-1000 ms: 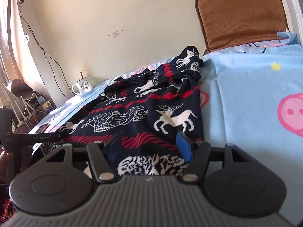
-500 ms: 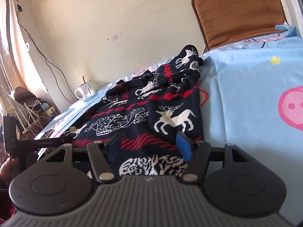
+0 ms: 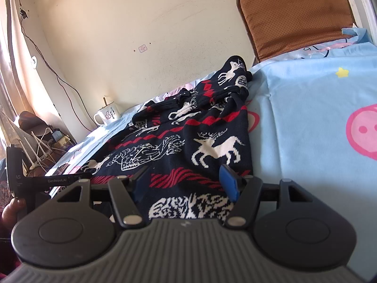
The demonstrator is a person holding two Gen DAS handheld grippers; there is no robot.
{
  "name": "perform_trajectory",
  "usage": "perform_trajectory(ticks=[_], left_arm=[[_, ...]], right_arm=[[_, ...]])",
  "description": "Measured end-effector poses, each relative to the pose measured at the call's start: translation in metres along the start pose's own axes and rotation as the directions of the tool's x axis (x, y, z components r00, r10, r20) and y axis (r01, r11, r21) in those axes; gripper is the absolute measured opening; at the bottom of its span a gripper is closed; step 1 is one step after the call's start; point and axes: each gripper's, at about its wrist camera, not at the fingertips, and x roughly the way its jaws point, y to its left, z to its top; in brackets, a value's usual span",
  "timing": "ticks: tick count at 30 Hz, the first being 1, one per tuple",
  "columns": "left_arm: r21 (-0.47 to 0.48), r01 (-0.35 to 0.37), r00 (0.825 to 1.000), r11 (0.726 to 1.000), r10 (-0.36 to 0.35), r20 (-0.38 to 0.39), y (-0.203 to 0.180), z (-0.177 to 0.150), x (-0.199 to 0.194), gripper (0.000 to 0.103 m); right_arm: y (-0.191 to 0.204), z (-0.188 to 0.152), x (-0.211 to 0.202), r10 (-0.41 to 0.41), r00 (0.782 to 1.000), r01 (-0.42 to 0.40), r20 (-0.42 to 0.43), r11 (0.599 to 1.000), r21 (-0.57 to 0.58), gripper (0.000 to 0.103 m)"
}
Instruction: Fold small clothes
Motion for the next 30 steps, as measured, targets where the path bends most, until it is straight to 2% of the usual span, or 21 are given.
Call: perform_trajectory(ticks=[22,30], left_arm=[[-0.021,0.013,1.0,1.0,-0.013,0.004,0.003,-0.001,-0.003,0.103],[-0.067,0.058,0.998,0.996,-0.056,0.026,0.01,-0.004,-0.009,0.103]], right_arm=[[-0.002,0.0,0.0,0.006,1.0,-0.006,0.003,1.0,0.012,0.067],[-0.002,0.0,0.0,0.008,1.0,-0.008,0.005,1.0,0.016,0.067]])
